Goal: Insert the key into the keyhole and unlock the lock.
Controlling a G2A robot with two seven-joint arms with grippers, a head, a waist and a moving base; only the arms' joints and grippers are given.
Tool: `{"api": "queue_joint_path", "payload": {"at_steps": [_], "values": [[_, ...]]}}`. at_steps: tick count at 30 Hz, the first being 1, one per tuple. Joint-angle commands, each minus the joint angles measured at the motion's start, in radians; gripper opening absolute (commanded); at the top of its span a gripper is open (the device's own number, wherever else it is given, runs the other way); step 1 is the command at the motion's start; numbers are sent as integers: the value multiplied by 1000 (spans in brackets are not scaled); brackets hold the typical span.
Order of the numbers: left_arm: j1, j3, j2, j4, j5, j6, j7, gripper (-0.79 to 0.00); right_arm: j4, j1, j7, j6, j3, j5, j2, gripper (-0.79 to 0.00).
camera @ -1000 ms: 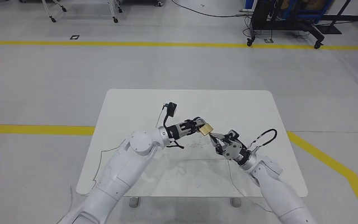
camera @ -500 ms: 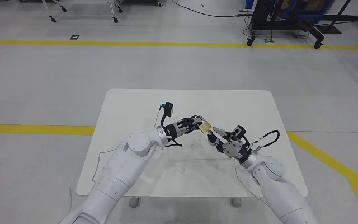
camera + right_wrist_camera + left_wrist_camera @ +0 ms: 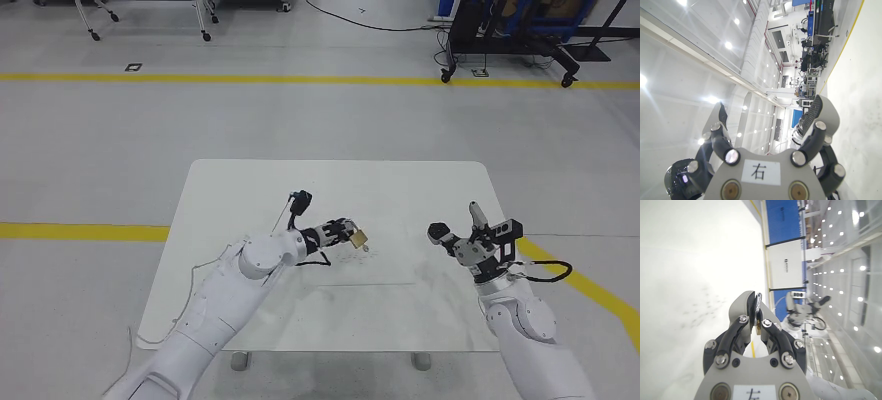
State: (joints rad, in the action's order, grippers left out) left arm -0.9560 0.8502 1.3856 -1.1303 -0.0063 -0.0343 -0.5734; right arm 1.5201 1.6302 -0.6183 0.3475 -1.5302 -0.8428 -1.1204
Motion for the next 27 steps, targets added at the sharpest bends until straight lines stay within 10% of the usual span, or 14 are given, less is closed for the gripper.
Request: {"api": "queue_joint_path", "payload": {"at_steps": [1,13,20,22,27], "values": [[18,-43,7,17,102,-41,35,-785,-1,-1,-2,-3,3,-1,0,0],[58,-115,45,106,161,-102,48,-785,-1,-1,-2,-3,3,-1,0,0],[60,-106,50,115,171,-97,53,-366,-1,-1,-2,-3,3,-1,0,0],[57,-95,48,109,169,-95,55,-126,-1,-1,-2,-3,3,-1,0,0],[36,-61,40,70,176,-67,82,0,-1,-1,-2,-3,3,-1,0,0]]}}
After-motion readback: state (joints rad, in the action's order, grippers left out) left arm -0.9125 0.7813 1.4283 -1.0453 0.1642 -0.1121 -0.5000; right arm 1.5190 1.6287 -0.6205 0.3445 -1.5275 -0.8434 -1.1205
